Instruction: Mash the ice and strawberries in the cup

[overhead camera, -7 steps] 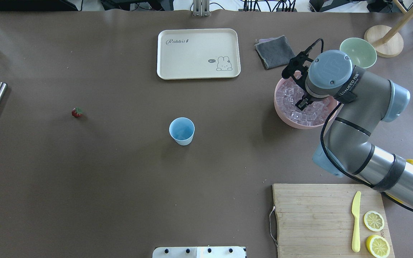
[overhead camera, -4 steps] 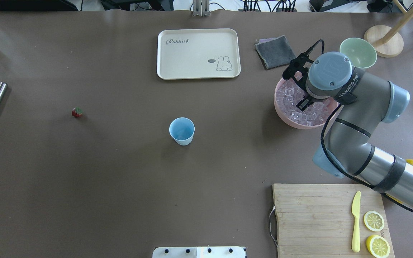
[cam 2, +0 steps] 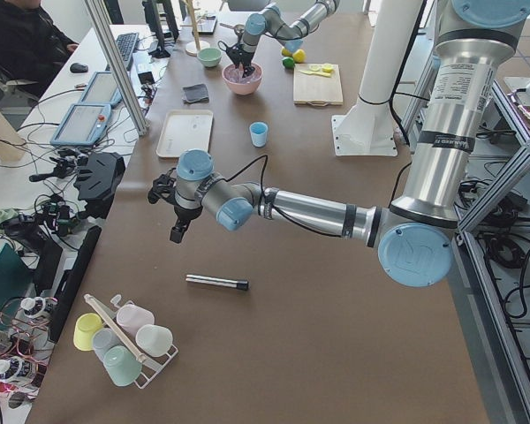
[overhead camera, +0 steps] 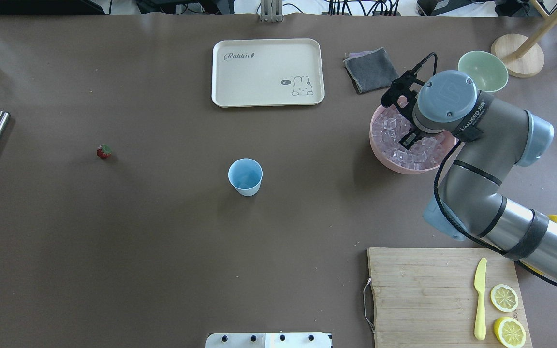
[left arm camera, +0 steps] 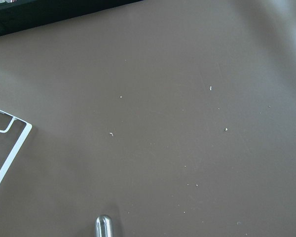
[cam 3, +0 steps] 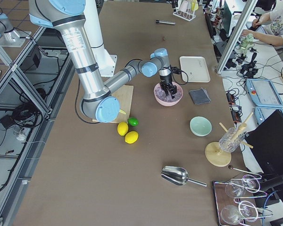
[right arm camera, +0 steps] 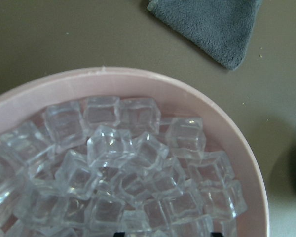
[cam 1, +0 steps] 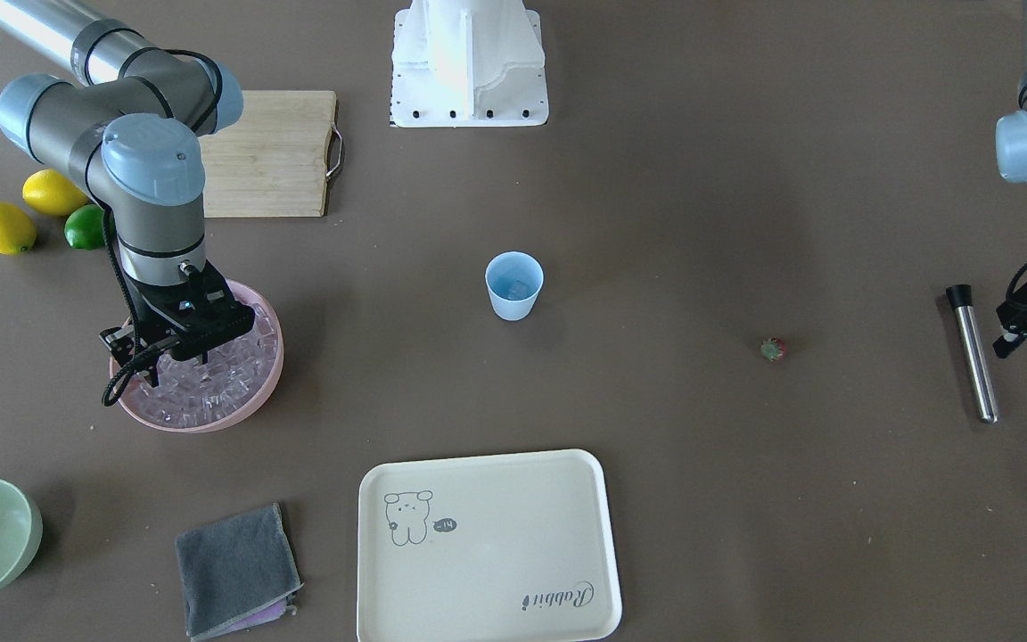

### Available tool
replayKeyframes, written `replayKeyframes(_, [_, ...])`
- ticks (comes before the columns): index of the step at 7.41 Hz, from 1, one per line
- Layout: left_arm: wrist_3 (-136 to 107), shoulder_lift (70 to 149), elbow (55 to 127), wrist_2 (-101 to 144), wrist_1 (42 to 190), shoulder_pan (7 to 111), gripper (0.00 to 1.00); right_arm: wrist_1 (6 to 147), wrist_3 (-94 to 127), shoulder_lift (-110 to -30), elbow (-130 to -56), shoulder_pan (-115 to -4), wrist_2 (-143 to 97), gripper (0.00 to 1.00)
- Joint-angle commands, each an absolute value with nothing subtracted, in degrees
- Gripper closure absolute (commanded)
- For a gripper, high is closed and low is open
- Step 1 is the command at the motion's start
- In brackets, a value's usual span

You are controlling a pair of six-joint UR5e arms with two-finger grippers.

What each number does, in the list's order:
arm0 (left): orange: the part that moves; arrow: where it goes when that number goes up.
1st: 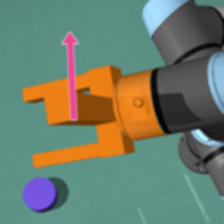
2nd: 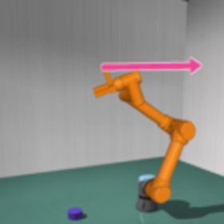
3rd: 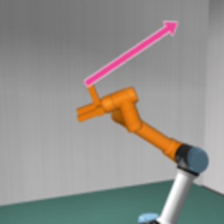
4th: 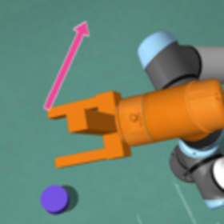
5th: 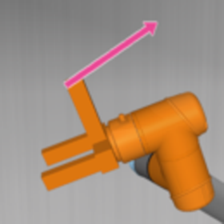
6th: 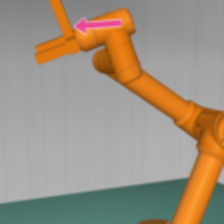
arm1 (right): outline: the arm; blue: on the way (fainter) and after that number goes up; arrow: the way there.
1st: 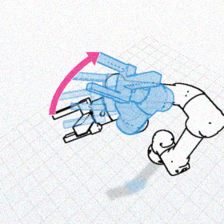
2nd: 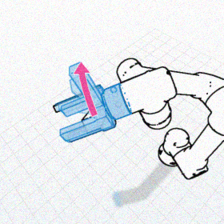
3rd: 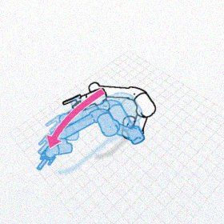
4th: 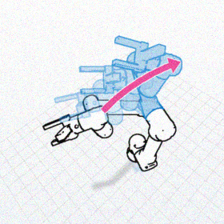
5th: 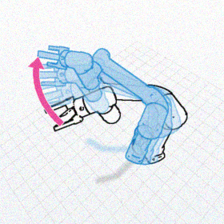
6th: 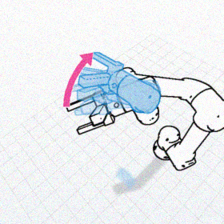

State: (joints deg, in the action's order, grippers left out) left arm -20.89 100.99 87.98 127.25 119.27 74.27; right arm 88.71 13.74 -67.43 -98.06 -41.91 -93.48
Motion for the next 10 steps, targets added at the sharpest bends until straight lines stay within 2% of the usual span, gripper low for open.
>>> replayKeyframes(1, [-20.83, 100.99, 87.80, 127.27, 119.27, 74.27, 0.03, 87.19, 13.71, -67.94, -97.91, -41.92, -93.60, 0.51])
replayKeyframes(4, [-20.83, 100.90, 87.72, 127.27, 119.27, 74.27, 0.03, 87.19, 13.62, -67.94, -98.35, -41.92, -93.60, 0.55])
replayKeyframes(7, [-20.83, 100.90, 87.54, 127.27, 119.27, 74.27, 0.03, 87.19, 13.71, -67.76, -98.61, -42.10, -94.04, 0.84])
replayKeyframes(8, [-20.83, 100.90, 87.54, 127.27, 119.35, 74.27, 0.03, 87.19, 13.80, -67.85, -98.61, -42.10, -94.04, 0.86])
replayKeyframes(9, [-20.83, 100.72, 87.71, 127.27, 119.36, 74.27, 0.03, 87.19, 13.71, -67.76, -98.70, -42.10, -94.04, 0.73])
replayKeyframes(10, [-20.83, 100.37, 87.54, 127.18, 120.31, 74.27, 0.03, 87.19, 13.71, -67.85, -99.14, -43.06, -95.52, 0.50])
